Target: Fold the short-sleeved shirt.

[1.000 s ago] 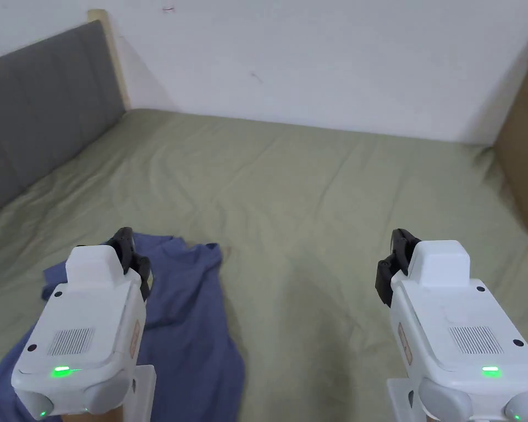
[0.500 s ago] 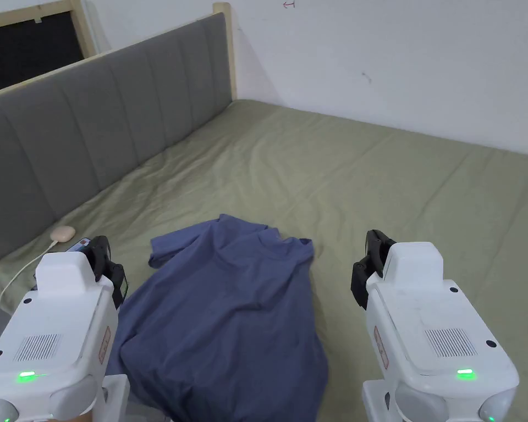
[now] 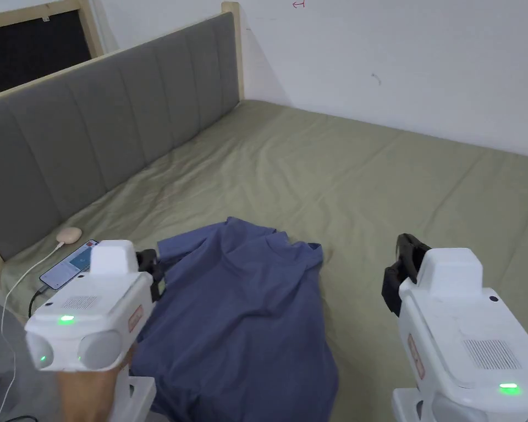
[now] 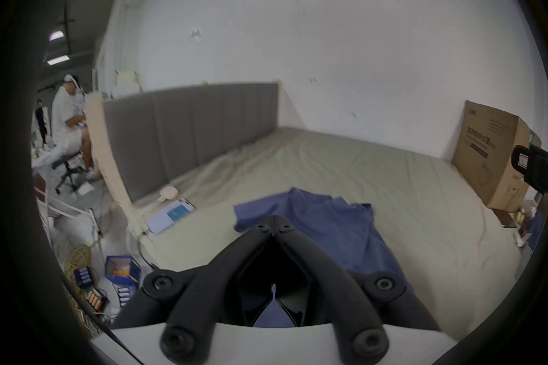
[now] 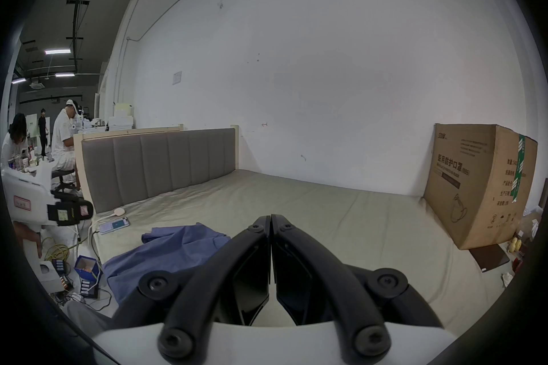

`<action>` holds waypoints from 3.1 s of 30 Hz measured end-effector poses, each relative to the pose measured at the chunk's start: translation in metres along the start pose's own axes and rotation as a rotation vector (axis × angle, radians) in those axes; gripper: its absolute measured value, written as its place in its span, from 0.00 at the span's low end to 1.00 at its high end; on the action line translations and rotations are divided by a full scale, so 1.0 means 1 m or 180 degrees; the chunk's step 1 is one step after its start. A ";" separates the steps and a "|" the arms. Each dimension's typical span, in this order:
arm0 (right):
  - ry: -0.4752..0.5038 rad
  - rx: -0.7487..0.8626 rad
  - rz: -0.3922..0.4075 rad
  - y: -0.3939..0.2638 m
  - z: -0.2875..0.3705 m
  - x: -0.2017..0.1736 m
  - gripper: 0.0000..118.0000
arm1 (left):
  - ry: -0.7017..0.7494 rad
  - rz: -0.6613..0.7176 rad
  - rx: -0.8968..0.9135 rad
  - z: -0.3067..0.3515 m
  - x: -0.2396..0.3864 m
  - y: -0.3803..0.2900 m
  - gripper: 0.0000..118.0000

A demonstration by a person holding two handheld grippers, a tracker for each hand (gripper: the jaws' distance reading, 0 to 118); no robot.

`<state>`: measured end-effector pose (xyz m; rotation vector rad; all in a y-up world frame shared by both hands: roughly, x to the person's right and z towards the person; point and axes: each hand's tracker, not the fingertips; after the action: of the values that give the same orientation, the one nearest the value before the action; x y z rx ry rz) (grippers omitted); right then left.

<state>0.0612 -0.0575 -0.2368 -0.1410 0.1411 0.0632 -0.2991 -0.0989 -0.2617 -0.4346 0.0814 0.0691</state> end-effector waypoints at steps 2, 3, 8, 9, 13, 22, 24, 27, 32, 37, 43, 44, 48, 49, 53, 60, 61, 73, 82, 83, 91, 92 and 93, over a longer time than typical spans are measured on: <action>-0.0065 -0.0017 0.0009 -0.001 0.000 0.008 0.00 | -0.0129 0.0054 -0.0268 -0.025 0.007 0.000 0.00; -0.0092 -0.0027 0.0008 -0.002 0.000 0.012 0.00 | -0.0191 0.0093 -0.0369 -0.037 0.010 -0.001 0.00; -0.0285 -0.0108 0.0039 -0.008 -0.005 0.030 0.00 | -0.0281 0.0004 -0.1042 -0.097 0.035 -0.012 0.66; -0.0304 -0.0122 0.0026 -0.010 -0.007 0.034 0.00 | -0.0258 0.0011 -0.1145 -0.109 0.040 -0.016 0.88; -0.0395 -0.0221 0.0000 -0.017 -0.012 0.047 0.00 | -0.0256 -0.0081 -0.1470 -0.149 0.057 -0.036 0.97; -0.0610 -0.0404 0.0017 -0.034 -0.013 0.076 0.00 | -0.0286 -0.0360 -0.2121 -0.206 0.090 -0.088 0.74; -0.0642 -0.0452 0.0002 -0.037 -0.012 0.082 0.00 | -0.0261 -0.0395 -0.2159 -0.209 0.094 -0.095 0.66; -0.0693 -0.0477 -0.0001 -0.040 -0.009 0.088 0.00 | -0.0388 -0.0436 -0.2044 -0.199 0.097 -0.088 0.39; -0.0724 -0.0466 -0.0044 -0.039 -0.002 0.095 0.00 | -0.0431 -0.0504 -0.1877 -0.185 0.091 -0.075 0.01; -0.0749 -0.0389 -0.0074 -0.033 0.008 0.102 0.00 | -0.0749 -0.0012 -0.1469 -0.146 0.081 -0.031 0.00; -0.0807 -0.0270 -0.0124 -0.026 0.027 0.115 0.00 | -0.1118 -0.0110 -0.0962 -0.098 0.112 0.037 0.00; -0.0826 -0.0253 -0.0125 -0.025 0.031 0.118 0.00 | -0.1220 -0.0083 -0.0896 -0.091 0.120 0.051 0.00; -0.0904 -0.0168 -0.0140 -0.019 0.048 0.130 0.00 | -0.1518 -0.0329 -0.0598 -0.066 0.161 0.098 0.00; -0.0932 -0.0144 -0.0139 -0.018 0.053 0.133 0.00 | -0.1606 -0.0352 -0.0538 -0.060 0.172 0.108 0.00; -0.1063 -0.0052 -0.0143 -0.012 0.073 0.150 0.00 | -0.1975 -0.0514 -0.0369 -0.040 0.222 0.139 0.00; -0.1388 0.0047 -0.0123 -0.007 0.111 0.186 0.00 | -0.2550 -0.0838 -0.0253 -0.015 0.318 0.150 0.00; -0.1439 0.0056 -0.0114 -0.007 0.117 0.191 0.00 | -0.2624 -0.0891 -0.0247 -0.012 0.332 0.148 0.00; -0.1884 -0.0082 -0.0125 -0.023 0.160 0.233 0.00 | -0.3236 -0.1369 -0.0943 -0.013 0.430 0.042 0.00; -0.1865 -0.0219 -0.0196 -0.038 0.152 0.234 0.00 | -0.2787 -0.1940 -0.1854 -0.058 0.425 -0.078 0.00; -0.1856 -0.0234 -0.0200 -0.039 0.152 0.234 0.00 | -0.2704 -0.1969 -0.1923 -0.065 0.424 -0.088 0.00; -0.1818 -0.0327 -0.0221 -0.046 0.150 0.232 0.00 | -0.2240 -0.2177 -0.2010 -0.084 0.415 -0.128 0.04; -0.1824 -0.0326 -0.0213 -0.046 0.150 0.231 0.00 | -0.2289 -0.2047 -0.1954 -0.081 0.412 -0.123 0.13; -0.1830 -0.0322 -0.0208 -0.046 0.151 0.231 0.00 | -0.2306 -0.1918 -0.1936 -0.079 0.411 -0.118 0.28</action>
<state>0.3134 -0.0687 -0.1161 -0.2228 -0.4409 0.0438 0.1141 -0.2182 -0.3221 -0.9987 -0.8022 -0.3534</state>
